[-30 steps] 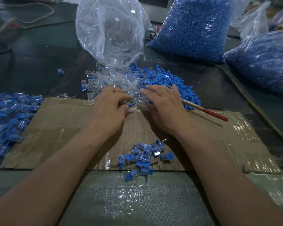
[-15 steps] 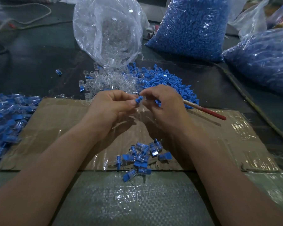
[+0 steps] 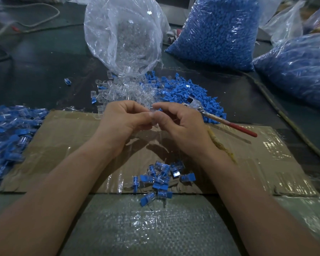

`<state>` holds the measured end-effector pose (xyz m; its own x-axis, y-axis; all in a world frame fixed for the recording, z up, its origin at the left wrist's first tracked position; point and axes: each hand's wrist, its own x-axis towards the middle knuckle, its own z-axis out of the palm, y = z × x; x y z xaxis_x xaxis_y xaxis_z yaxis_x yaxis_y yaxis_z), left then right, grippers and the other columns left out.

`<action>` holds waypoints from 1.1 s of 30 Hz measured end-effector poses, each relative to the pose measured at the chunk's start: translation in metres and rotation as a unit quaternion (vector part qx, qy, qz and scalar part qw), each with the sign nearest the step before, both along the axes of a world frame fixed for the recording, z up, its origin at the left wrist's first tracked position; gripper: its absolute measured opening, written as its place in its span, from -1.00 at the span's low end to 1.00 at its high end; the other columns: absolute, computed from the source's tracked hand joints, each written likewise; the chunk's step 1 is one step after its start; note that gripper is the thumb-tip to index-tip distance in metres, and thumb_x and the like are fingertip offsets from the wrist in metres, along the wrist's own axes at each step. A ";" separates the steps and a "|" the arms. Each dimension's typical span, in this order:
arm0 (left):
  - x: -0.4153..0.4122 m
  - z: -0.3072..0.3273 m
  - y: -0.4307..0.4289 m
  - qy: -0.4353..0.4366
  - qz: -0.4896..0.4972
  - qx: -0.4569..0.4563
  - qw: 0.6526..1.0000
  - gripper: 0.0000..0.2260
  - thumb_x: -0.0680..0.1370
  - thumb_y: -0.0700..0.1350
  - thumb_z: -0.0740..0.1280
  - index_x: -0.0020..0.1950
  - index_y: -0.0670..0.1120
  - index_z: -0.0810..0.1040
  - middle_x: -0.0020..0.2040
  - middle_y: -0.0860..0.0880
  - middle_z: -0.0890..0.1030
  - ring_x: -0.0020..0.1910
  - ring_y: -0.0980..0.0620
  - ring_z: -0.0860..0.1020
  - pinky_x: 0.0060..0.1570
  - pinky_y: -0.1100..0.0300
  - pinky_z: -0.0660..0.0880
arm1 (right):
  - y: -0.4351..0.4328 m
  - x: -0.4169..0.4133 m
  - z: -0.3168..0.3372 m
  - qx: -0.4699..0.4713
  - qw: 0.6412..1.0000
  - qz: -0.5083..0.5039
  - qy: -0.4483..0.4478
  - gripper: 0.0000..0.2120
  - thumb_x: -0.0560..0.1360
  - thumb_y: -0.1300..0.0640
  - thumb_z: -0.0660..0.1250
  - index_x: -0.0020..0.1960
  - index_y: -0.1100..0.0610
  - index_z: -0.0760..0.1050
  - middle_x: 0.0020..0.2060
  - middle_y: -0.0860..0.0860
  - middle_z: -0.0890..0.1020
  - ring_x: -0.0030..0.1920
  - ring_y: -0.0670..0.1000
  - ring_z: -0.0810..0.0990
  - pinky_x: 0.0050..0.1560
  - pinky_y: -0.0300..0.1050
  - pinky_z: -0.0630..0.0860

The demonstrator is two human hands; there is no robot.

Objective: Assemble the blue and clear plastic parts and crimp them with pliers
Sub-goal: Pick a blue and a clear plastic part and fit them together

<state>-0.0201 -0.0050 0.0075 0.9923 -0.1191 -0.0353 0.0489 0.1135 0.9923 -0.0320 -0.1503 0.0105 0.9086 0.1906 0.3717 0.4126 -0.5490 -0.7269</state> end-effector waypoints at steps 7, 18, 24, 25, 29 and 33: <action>-0.002 0.001 -0.001 -0.027 -0.019 0.013 0.999 -0.80 0.18 -0.16 0.45 -0.22 -0.12 0.60 -0.29 -0.05 0.66 -0.26 0.04 0.63 -0.24 0.27 0.57 | 0.001 -0.003 0.001 0.108 0.992 -0.048 0.049 -0.89 0.47 0.17 0.34 -0.03 0.13 0.59 -0.25 -0.04 0.63 -0.22 -0.06 0.61 -0.14 -0.11 0.59; -0.005 0.002 -0.002 -0.034 -0.015 0.061 0.997 -0.75 0.23 -0.12 0.42 -0.13 -0.10 0.58 -0.23 -0.07 0.66 -0.25 0.02 0.62 -0.20 0.14 0.59 | 0.001 -0.003 0.000 0.135 0.988 -0.018 0.072 -0.85 0.49 0.25 0.31 0.03 0.17 0.58 -0.25 -0.08 0.61 -0.24 -0.13 0.61 -0.14 -0.26 0.58; -0.004 0.003 0.000 -0.008 -0.026 -0.029 0.999 -0.76 0.25 -0.19 0.38 -0.09 -0.10 0.57 -0.21 -0.07 0.65 -0.22 0.04 0.64 -0.25 0.26 0.58 | 0.000 -0.001 0.000 0.126 0.989 -0.040 0.063 -0.82 0.52 0.24 0.27 0.09 0.05 0.48 -0.14 -0.04 0.57 -0.10 -0.01 0.60 -0.01 -0.07 0.58; -0.004 0.003 0.000 -0.019 -0.024 -0.003 1.000 -0.76 0.25 -0.19 0.39 -0.10 -0.07 0.59 -0.23 -0.03 0.65 -0.22 0.06 0.62 -0.24 0.27 0.58 | 0.000 0.000 0.000 0.134 0.988 -0.049 0.060 -0.83 0.52 0.23 0.27 0.02 -0.02 0.43 -0.14 -0.01 0.56 -0.11 0.02 0.60 -0.03 -0.03 0.57; -0.005 0.003 0.000 -0.036 -0.016 0.046 0.998 -0.74 0.30 -0.34 0.42 -0.10 -0.04 0.61 -0.22 -0.01 0.61 -0.25 0.11 0.59 -0.22 0.28 0.57 | -0.004 0.000 0.000 0.117 0.990 -0.068 0.035 -0.78 0.49 0.21 0.31 -0.13 -0.09 0.35 -0.22 -0.01 0.51 -0.15 0.05 0.56 -0.07 0.08 0.55; -0.005 0.003 0.000 -0.012 0.009 0.049 0.999 -0.76 0.32 -0.39 0.41 -0.14 -0.09 0.60 -0.23 -0.09 0.61 -0.28 0.06 0.60 -0.25 0.23 0.59 | -0.006 0.000 -0.002 0.082 0.995 -0.060 -0.009 -0.77 0.48 0.25 0.31 0.05 -0.02 0.53 -0.20 -0.12 0.45 -0.18 -0.22 0.47 -0.04 -0.27 0.51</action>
